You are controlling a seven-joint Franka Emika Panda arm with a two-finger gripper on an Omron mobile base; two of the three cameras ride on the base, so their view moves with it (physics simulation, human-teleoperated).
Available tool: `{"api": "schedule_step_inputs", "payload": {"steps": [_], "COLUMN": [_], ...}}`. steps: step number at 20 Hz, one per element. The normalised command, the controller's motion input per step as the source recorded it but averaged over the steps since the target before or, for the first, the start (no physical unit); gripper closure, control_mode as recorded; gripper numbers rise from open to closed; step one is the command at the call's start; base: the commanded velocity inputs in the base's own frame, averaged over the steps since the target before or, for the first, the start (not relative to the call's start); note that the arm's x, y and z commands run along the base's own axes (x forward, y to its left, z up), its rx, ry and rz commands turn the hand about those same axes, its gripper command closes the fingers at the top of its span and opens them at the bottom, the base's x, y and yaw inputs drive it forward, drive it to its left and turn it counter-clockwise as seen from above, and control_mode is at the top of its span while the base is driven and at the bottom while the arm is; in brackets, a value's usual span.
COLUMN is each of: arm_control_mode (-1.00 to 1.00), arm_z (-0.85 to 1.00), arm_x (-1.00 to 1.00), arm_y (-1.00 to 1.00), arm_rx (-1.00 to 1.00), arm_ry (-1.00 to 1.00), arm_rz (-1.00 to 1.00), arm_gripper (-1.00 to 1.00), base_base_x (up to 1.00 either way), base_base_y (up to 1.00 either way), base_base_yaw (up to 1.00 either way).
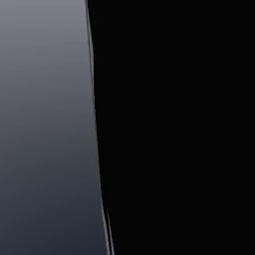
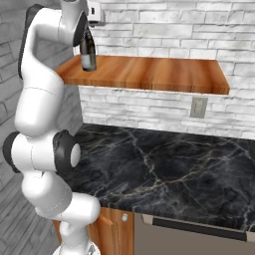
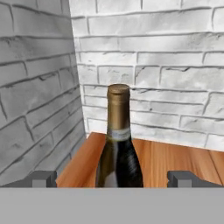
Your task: Get the candle and the wine from the cabinet and move them to the dining counter.
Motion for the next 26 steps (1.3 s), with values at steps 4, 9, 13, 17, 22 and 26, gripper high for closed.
{"api": "schedule_step_inputs", "payload": {"steps": [4, 9, 13, 17, 22, 26], "arm_control_mode": [-1.00, -1.00, -1.00, -1.00, -1.00, -1.00], "arm_z": [0.00, 0.00, 0.00, 0.00, 0.00, 0.00], "arm_x": [0.30, 0.18, 0.16, 0.19, 0.19, 0.15], "arm_y": [0.00, 0.00, 0.01, 0.04, 0.06, 0.04], "arm_rx": [0.00, 0.00, 0.00, 0.00, 0.00, 0.00], "arm_ry": [0.00, 0.00, 0.00, 0.00, 0.00, 0.03], "arm_rz": [0.00, 0.00, 0.00, 0.00, 0.00, 0.00], "arm_gripper": [-1.00, -1.00, -1.00, -1.00, -1.00, -1.00], "base_base_x": [0.00, 0.00, 0.00, 0.00, 0.00, 0.00], "base_base_y": [0.00, 0.00, 0.00, 0.00, 0.00, 0.00], "base_base_yaw": [0.00, 0.00, 0.00, 0.00, 0.00, 0.00]}}
